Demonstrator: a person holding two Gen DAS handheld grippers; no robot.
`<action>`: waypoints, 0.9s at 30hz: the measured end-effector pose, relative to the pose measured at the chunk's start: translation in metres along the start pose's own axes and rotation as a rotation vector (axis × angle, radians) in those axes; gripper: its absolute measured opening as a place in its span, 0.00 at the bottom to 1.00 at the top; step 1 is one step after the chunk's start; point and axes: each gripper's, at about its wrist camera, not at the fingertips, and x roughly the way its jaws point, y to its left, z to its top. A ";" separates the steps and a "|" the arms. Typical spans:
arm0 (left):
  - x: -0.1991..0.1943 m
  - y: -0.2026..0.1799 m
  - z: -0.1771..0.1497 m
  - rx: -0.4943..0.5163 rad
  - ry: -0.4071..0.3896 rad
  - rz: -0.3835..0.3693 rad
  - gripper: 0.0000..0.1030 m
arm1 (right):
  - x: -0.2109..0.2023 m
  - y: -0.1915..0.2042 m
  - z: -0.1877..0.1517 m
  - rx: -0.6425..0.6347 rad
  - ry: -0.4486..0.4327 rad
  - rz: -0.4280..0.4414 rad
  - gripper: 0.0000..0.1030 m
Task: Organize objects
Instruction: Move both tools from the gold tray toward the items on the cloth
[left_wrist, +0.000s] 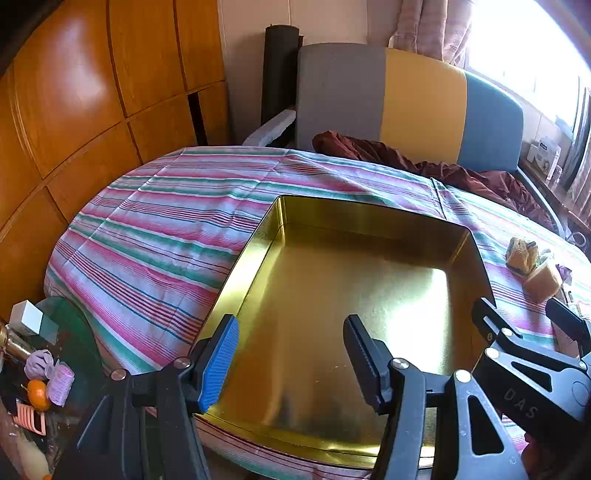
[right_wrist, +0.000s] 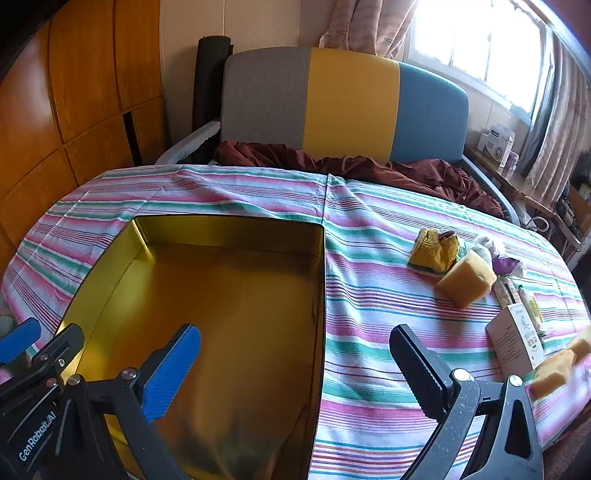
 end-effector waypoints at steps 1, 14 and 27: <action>0.000 0.000 0.000 -0.001 0.000 0.002 0.58 | 0.000 0.000 0.000 0.000 -0.001 0.000 1.00; 0.002 -0.002 -0.003 -0.003 0.010 -0.006 0.58 | -0.001 -0.002 -0.001 -0.001 0.004 -0.003 1.00; 0.009 -0.025 -0.016 0.025 0.079 -0.094 0.58 | -0.019 -0.077 0.008 -0.004 -0.087 0.105 1.00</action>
